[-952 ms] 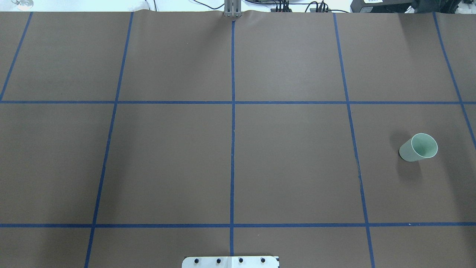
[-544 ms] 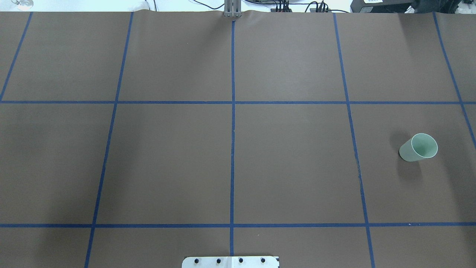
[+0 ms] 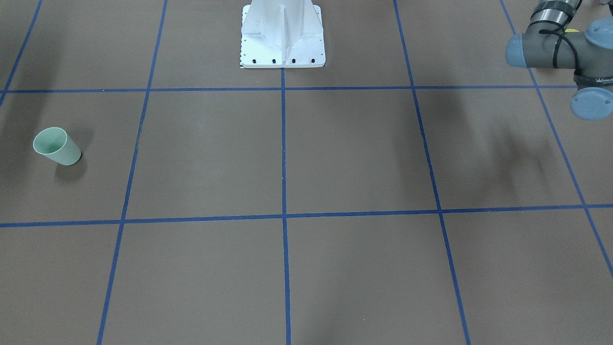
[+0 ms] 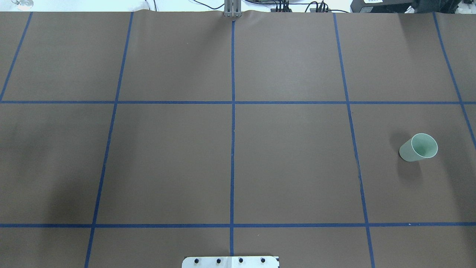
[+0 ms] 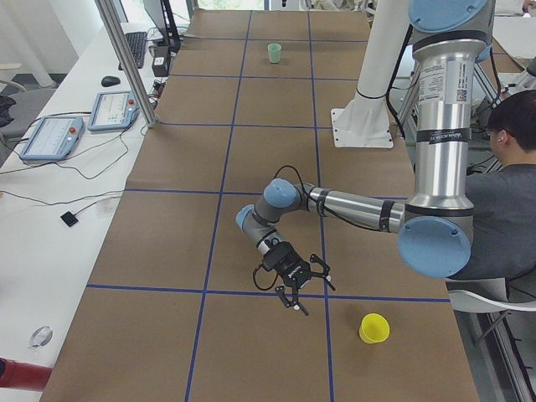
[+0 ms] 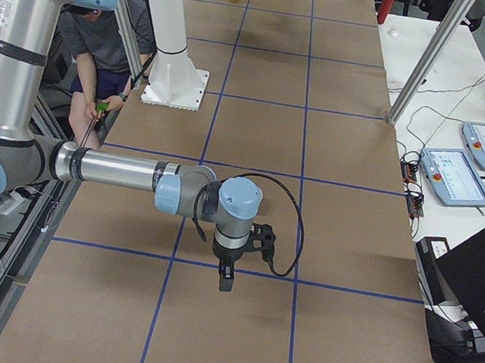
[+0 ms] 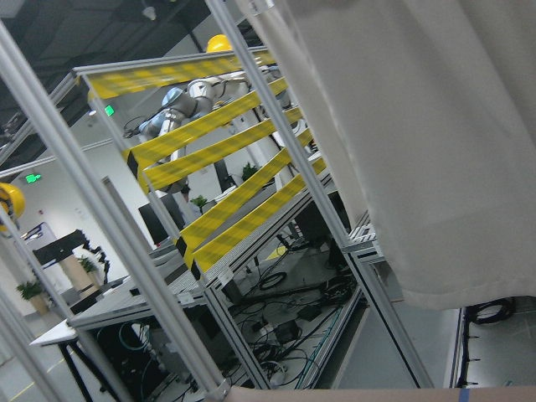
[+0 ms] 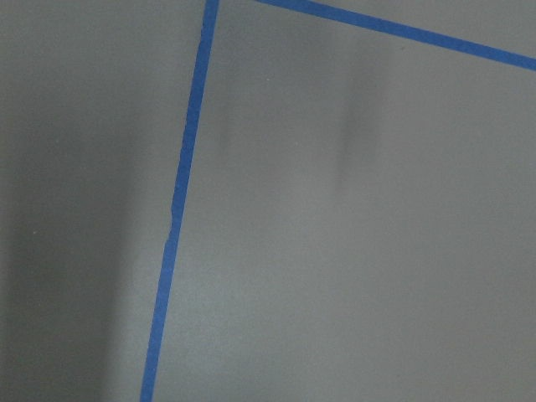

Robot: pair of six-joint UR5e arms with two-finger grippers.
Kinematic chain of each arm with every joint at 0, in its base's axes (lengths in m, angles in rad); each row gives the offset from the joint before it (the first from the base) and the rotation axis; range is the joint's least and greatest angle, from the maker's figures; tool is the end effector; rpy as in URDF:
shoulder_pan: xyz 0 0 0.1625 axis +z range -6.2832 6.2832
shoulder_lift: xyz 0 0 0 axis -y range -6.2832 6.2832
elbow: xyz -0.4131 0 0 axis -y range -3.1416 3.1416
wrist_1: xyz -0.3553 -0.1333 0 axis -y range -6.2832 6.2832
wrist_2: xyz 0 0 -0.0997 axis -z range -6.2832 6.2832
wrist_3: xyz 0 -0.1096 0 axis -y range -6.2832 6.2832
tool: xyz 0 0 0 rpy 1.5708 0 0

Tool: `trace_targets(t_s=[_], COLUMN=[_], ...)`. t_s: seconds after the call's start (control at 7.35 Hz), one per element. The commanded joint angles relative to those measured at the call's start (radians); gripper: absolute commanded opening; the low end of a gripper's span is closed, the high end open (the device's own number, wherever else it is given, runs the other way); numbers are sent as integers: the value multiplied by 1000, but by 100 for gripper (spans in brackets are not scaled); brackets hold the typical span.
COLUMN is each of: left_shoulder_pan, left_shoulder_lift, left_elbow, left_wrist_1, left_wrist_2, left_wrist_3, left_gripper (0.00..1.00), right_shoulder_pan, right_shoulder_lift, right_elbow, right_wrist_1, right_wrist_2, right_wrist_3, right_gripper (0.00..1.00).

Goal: Transfer and stack yellow cup on green cup

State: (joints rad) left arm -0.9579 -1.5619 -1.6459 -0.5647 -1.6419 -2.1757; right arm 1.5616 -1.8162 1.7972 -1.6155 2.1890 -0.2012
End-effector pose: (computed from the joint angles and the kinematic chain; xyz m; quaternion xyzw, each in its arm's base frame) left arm 0.0822 -0.3351 0.6971 -0.1107 -0.4400 -0.6390 0.6212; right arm 0.0666 -0.3493 0.6655 -0.0011 -0.3056 -0.0903 0.9479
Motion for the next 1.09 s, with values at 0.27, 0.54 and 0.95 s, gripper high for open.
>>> trace_targets(t_s=[0.27, 0.54, 0.95], left_shoulder_pan=[31, 31, 31], left_shoulder_lift=[-47, -40, 26], left_elbow=[182, 242, 291], left_wrist_1=[8, -21, -153], left_wrist_2=[-226, -315, -383], left_wrist_3=[-208, -223, -265], left_gripper=[100, 100, 100], right_shoulder_pan=[0, 0, 0], right_shoulder_lift=[0, 0, 0], right_elbow=[5, 8, 7], right_wrist_1=[2, 11, 43], right_wrist_2=[0, 0, 2], right_wrist_3=[-1, -3, -4], right_gripper=[100, 100, 100])
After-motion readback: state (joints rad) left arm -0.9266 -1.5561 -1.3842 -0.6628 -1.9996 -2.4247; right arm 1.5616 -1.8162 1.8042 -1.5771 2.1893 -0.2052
